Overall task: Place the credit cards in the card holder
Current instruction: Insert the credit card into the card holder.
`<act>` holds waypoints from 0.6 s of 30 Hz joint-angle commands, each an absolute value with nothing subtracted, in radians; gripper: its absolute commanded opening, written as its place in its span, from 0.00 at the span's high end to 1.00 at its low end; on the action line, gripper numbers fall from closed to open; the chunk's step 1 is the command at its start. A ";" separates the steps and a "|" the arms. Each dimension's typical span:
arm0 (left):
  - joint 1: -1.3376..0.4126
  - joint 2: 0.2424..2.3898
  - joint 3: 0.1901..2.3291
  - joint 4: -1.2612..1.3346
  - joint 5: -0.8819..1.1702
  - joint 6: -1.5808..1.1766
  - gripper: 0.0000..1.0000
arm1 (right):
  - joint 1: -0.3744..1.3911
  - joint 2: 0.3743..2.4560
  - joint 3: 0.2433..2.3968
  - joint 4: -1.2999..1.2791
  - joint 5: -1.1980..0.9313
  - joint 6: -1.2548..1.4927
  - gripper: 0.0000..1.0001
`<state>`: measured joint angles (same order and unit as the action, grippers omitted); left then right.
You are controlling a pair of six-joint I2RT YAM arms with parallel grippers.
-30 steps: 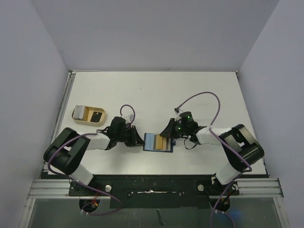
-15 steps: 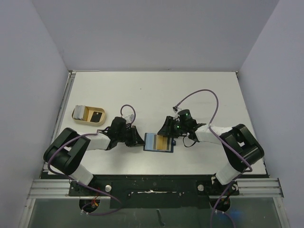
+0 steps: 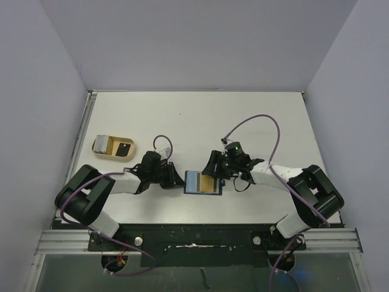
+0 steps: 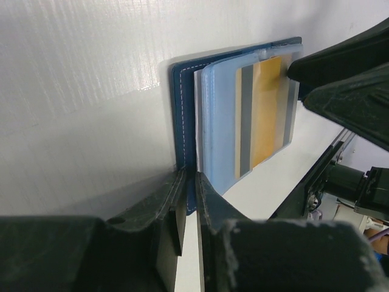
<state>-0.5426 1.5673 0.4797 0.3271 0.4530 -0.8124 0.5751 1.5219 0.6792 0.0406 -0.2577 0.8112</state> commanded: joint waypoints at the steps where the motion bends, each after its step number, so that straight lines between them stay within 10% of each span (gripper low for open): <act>1: -0.551 1.543 0.466 0.356 0.449 -0.816 0.88 | 0.616 1.517 0.692 0.037 -0.200 0.847 0.46; 18: -0.552 1.539 0.458 0.366 0.450 -0.825 0.88 | 0.666 1.575 0.652 0.248 -0.265 0.971 0.45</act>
<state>-0.5426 1.5669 0.4660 0.3523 0.4530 -0.8310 0.6567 1.5692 0.6724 0.1379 -0.2310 0.9253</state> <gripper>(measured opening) 0.120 0.549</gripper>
